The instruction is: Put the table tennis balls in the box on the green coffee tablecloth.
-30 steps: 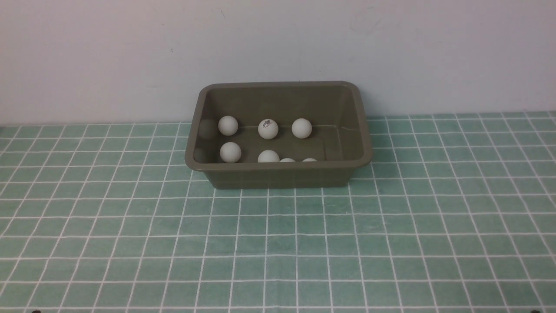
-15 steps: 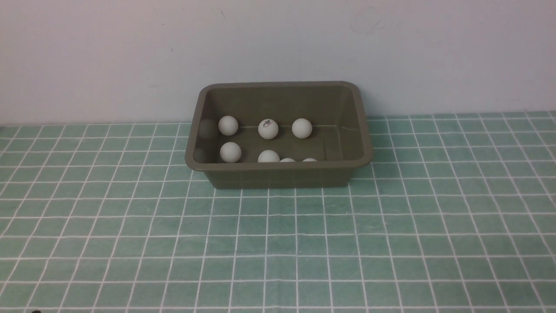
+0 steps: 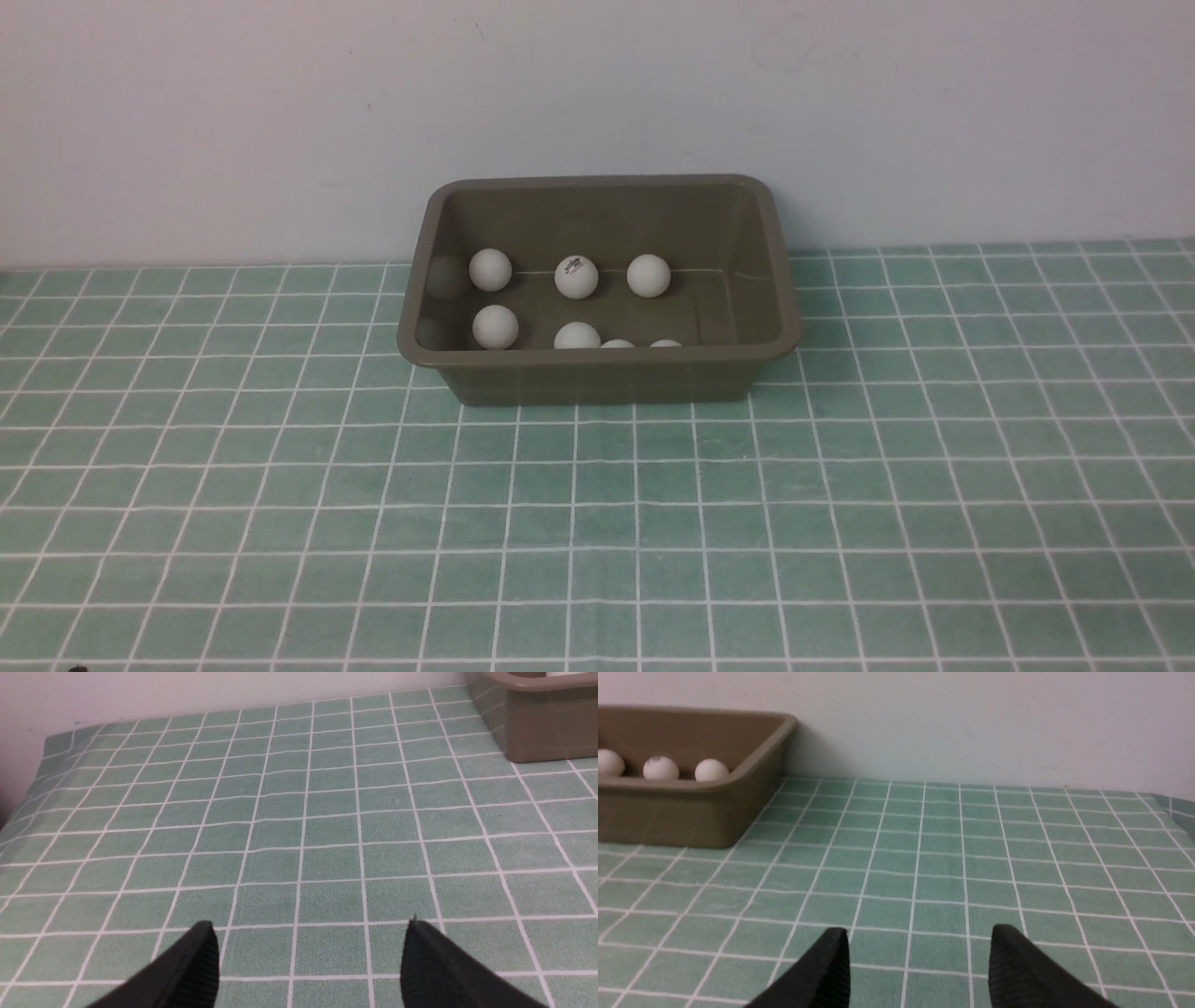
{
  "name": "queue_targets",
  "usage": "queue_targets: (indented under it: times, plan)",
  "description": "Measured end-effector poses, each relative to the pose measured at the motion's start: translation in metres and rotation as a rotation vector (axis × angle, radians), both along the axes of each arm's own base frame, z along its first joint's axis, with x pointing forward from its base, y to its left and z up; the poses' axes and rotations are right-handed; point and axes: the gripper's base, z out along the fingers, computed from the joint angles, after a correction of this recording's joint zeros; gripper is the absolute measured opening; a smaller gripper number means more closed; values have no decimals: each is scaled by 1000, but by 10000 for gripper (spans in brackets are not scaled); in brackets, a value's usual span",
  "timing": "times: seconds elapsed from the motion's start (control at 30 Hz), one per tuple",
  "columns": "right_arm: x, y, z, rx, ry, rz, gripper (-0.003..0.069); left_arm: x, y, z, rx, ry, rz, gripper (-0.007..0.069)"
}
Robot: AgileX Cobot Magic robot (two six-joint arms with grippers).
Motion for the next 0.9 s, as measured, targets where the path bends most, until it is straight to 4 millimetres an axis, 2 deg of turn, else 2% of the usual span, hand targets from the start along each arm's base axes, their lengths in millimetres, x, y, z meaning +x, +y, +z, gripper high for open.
queue_targets:
  times: [0.37,0.57,0.9]
  plan:
    - [-1,0,-3,-22,30,3,370,0,0,0,0,0,0,471]
    - [0,0,-14,-25,42,4,370,0,0,0,0,0,0,471]
    - [0,0,-14,-25,32,5,370,0,0,0,0,0,0,471]
